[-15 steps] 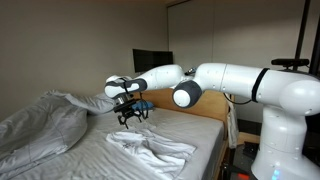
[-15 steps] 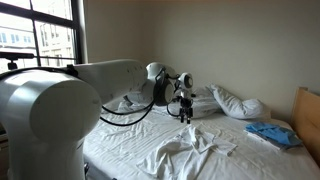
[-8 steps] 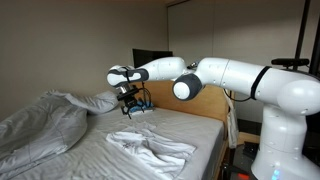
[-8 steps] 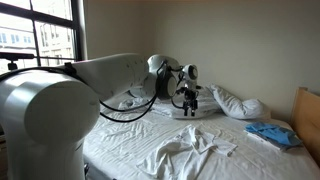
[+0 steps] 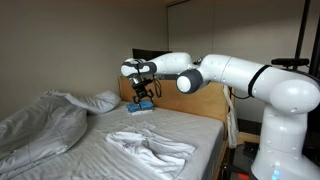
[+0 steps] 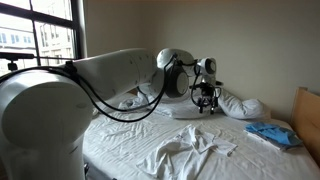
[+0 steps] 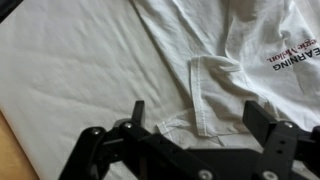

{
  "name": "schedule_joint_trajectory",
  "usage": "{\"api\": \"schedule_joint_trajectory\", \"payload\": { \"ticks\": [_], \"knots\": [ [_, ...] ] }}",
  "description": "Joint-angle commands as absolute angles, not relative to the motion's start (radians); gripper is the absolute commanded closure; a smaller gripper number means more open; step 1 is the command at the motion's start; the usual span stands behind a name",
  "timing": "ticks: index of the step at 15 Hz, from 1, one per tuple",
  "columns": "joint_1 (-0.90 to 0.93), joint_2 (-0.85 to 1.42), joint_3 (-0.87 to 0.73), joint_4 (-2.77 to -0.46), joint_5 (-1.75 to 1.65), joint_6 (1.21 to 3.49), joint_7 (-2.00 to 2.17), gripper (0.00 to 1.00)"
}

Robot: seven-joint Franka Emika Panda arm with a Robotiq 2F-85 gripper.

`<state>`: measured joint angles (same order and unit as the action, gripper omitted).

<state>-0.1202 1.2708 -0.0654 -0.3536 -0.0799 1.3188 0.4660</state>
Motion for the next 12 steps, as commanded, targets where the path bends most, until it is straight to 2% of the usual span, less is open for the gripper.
{"api": "schedule_joint_trajectory", "payload": {
  "ticks": [1,12],
  "knots": [
    [-0.187,1.249,-0.058,-0.354,-0.078,1.298,0.331,0.0],
    [-0.422,1.318,-0.066,-0.395,-0.069,1.388,-0.28,0.0]
  ]
}}
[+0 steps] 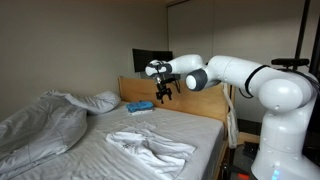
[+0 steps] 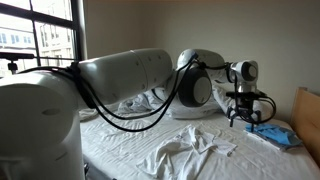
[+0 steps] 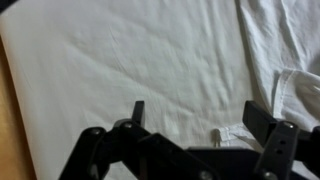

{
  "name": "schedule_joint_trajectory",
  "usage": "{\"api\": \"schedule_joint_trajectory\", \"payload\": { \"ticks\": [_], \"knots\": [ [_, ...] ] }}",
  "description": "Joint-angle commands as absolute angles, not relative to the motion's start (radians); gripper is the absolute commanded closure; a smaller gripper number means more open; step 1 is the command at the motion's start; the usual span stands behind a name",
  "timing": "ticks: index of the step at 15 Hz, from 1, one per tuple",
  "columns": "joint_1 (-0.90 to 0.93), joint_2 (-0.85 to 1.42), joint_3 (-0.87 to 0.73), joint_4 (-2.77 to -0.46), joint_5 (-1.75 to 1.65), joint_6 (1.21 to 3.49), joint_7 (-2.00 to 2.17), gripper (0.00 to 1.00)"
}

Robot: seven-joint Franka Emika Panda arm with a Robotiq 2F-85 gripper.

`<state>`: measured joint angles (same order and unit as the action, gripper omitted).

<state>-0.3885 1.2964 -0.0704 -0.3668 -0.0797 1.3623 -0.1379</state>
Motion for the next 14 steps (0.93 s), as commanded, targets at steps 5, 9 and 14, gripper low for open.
{"api": "schedule_joint_trajectory", "payload": {
  "ticks": [5,9,14],
  "knots": [
    [-0.419,1.405,-0.071,-0.36,-0.086,1.358,-0.451,0.0],
    [-0.366,1.413,-0.08,-0.363,-0.105,1.349,-0.507,0.0],
    [-0.296,1.39,-0.11,-0.362,-0.138,1.41,-0.455,0.0]
  ]
}}
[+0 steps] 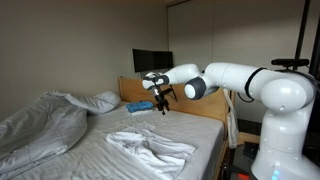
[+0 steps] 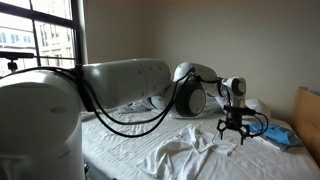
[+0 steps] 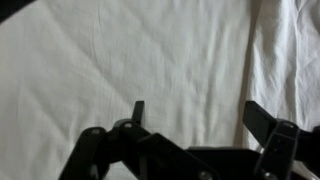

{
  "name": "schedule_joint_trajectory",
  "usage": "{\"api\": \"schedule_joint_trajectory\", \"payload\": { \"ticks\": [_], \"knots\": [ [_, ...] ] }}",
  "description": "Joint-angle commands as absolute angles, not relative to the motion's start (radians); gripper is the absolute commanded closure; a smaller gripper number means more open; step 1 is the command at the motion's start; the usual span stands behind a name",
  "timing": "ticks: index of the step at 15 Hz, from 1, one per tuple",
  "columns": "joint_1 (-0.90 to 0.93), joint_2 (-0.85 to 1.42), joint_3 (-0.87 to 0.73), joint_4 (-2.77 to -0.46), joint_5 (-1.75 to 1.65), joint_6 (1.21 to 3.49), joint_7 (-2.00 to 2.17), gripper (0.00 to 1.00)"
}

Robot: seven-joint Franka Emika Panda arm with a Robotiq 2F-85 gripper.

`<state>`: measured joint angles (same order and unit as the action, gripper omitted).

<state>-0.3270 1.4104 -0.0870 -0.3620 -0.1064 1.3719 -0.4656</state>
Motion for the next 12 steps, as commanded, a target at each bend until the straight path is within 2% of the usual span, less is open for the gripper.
{"api": "schedule_joint_trajectory", "payload": {
  "ticks": [1,12],
  "knots": [
    [-0.286,1.389,-0.114,-0.356,-0.141,1.435,-0.443,0.0],
    [-0.148,1.305,-0.178,-0.345,-0.226,1.694,-0.373,0.0]
  ]
}}
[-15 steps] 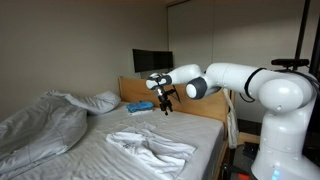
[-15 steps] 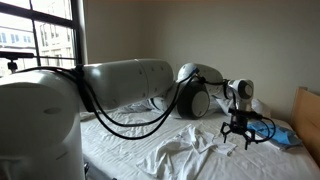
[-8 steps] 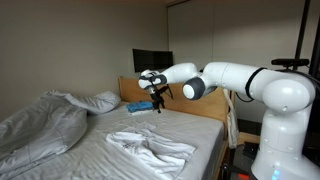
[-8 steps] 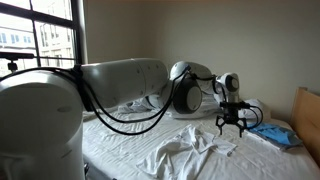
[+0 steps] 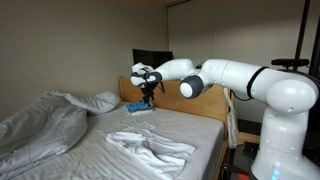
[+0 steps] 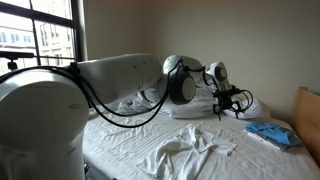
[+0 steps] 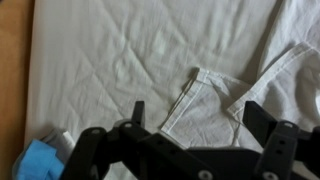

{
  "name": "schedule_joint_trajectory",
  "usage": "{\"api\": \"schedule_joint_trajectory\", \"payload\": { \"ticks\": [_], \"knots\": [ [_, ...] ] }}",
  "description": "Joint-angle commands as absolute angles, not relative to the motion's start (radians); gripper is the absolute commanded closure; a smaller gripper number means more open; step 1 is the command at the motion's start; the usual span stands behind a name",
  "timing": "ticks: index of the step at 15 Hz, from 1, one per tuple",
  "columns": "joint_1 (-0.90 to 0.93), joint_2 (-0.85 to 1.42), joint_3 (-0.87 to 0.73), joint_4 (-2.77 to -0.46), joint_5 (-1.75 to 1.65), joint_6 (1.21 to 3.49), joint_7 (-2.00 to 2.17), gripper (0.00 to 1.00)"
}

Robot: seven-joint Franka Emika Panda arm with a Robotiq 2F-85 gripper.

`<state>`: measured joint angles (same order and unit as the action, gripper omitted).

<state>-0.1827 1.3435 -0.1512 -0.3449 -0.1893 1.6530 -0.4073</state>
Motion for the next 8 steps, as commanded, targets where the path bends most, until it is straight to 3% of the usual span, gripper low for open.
{"api": "schedule_joint_trajectory", "payload": {
  "ticks": [1,8],
  "knots": [
    [-0.133,1.29,-0.187,-0.345,-0.237,1.71,-0.357,0.0],
    [-0.021,1.161,-0.236,-0.357,-0.31,1.7,-0.347,0.0]
  ]
}}
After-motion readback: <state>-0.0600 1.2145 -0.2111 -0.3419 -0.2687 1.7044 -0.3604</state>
